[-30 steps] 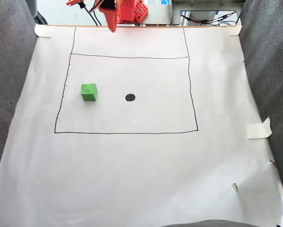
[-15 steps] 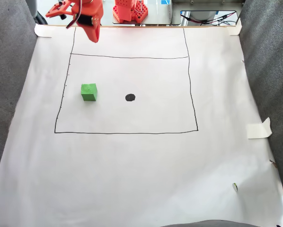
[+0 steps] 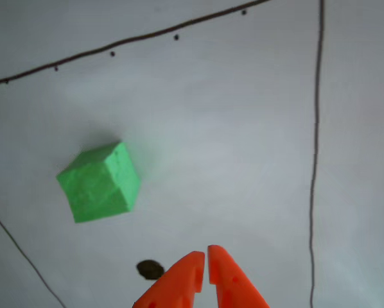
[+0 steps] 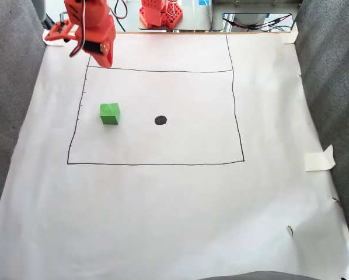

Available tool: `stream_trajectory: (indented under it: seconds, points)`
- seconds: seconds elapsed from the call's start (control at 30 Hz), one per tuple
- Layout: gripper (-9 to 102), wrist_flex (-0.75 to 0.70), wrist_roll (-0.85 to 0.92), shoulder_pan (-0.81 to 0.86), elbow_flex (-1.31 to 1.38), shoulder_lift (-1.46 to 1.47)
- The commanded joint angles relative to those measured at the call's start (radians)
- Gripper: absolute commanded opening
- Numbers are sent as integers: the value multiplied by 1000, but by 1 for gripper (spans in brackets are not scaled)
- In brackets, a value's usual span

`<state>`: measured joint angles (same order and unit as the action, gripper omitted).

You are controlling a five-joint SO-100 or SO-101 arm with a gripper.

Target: Grasp the colored block, Place it on the black dot, and then return the arm to the default position.

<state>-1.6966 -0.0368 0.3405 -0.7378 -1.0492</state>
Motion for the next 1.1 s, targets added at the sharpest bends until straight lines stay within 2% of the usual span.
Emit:
stream_trajectory:
  seconds: [0.0,0.4,0.67,0.9,1.07]
  points:
    - [0,6,0,-12,91,26]
    - [0,236,0,-14,207,132]
    - [0,241,32,-46,261,206]
    - [0,147,31,-48,503,350]
    - [0,146,31,-43,531,359]
